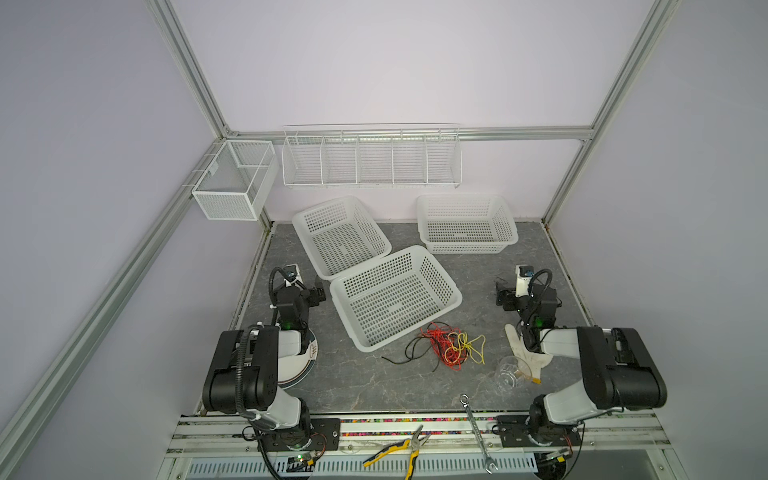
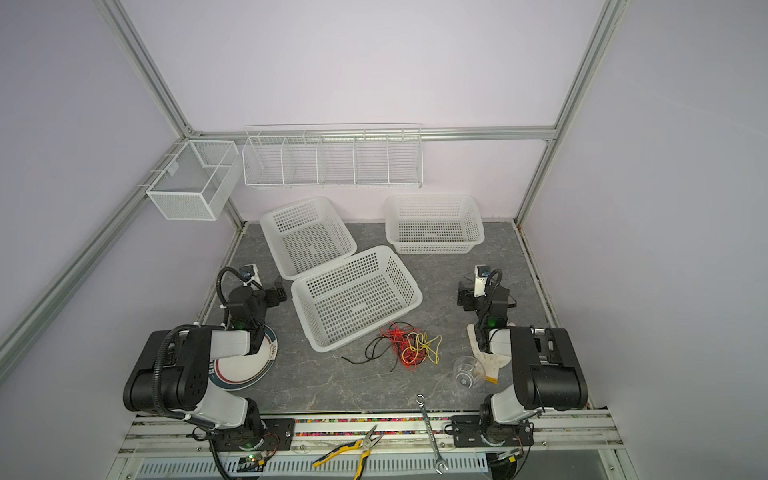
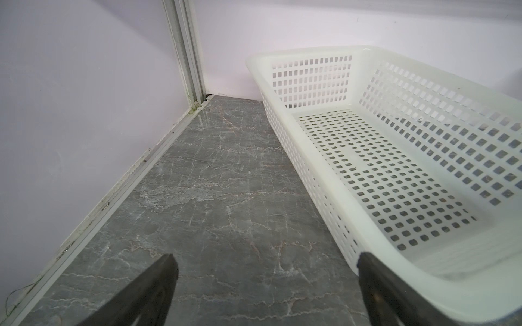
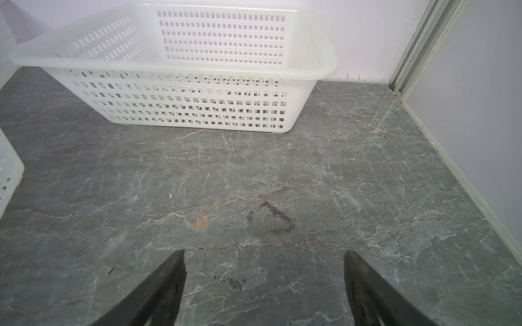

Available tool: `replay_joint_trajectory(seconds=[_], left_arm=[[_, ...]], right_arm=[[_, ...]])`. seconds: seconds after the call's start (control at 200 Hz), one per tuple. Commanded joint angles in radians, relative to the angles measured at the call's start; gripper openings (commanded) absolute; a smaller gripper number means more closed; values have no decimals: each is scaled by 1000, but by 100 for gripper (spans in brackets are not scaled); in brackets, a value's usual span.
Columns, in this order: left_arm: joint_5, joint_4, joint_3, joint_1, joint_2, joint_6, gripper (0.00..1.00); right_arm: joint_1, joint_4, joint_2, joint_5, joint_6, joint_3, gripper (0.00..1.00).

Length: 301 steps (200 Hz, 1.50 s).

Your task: Untangle the cables

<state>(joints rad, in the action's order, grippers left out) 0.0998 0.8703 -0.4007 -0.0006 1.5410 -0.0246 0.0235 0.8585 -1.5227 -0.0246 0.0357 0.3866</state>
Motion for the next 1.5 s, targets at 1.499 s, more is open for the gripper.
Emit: replay_joint_trajectory(seconds=[1.499], left_arm=[[180,-881,-96,-753,-735,-294,100]], right_arm=[[-448,-1424,577,-110,-319,352,74]])
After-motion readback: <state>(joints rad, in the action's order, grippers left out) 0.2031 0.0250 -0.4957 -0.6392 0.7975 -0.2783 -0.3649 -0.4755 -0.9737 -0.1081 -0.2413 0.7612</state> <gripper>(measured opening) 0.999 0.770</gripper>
